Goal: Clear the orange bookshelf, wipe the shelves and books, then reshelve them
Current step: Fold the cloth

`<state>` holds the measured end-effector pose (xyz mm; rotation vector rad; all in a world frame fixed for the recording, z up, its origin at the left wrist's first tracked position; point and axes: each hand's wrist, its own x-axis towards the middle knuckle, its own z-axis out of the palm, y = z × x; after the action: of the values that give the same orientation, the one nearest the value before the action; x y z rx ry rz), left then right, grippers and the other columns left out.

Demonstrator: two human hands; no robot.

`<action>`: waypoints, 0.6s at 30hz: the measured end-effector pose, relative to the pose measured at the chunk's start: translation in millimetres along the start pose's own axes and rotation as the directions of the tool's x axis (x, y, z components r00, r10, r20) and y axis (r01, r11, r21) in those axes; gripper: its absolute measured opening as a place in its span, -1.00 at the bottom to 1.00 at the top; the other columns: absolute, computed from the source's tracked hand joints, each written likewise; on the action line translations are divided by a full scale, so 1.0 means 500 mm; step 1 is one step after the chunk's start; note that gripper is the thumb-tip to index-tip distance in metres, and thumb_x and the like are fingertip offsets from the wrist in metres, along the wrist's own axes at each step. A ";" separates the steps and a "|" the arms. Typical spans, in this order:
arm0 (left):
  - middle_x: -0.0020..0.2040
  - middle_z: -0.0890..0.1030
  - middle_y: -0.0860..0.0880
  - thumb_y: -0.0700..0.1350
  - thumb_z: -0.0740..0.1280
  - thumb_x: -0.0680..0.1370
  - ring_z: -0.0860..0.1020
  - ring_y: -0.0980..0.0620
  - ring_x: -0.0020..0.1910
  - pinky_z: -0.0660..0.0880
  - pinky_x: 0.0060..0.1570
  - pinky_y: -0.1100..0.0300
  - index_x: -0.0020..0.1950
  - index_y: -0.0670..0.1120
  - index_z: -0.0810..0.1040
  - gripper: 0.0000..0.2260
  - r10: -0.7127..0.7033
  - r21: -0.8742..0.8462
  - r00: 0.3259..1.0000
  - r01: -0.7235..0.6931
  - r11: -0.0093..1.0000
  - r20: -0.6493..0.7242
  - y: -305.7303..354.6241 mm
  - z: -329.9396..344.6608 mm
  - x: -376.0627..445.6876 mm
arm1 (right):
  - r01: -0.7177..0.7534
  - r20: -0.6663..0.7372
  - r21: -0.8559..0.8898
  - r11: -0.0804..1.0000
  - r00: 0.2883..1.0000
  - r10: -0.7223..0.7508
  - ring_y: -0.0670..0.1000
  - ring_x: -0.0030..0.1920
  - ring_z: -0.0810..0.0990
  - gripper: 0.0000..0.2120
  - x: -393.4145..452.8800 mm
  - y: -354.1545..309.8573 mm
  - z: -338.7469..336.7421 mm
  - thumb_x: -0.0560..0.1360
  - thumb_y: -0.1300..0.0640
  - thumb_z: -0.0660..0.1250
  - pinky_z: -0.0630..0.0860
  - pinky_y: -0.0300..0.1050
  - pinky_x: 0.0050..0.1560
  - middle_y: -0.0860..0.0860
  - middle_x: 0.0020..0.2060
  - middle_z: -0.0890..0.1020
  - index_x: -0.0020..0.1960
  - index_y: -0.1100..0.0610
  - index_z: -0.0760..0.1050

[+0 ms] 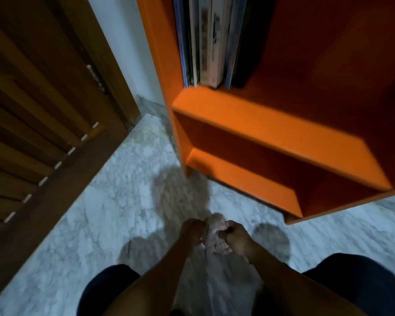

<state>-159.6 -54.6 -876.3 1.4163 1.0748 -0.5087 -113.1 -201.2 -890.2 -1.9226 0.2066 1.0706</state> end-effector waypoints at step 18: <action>-0.24 0.60 0.00 -0.23 0.41 0.54 0.53 0.23 -0.33 0.43 -0.26 0.33 -0.13 -0.08 0.57 -0.91 0.563 0.209 0.644 -0.734 0.647 0.517 0.583 -0.153 -0.872 | 0.391 -0.104 0.046 0.919 0.917 -0.385 0.03 -0.09 0.55 -0.80 -0.914 -0.572 -0.361 0.62 0.12 0.32 0.49 -0.12 -0.06 0.07 -0.01 0.60 0.23 0.03 0.51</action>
<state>-145.6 -69.5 -346.6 1.8393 0.0355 -0.4551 -136.5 -292.1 -329.3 -1.8544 -0.0885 0.7001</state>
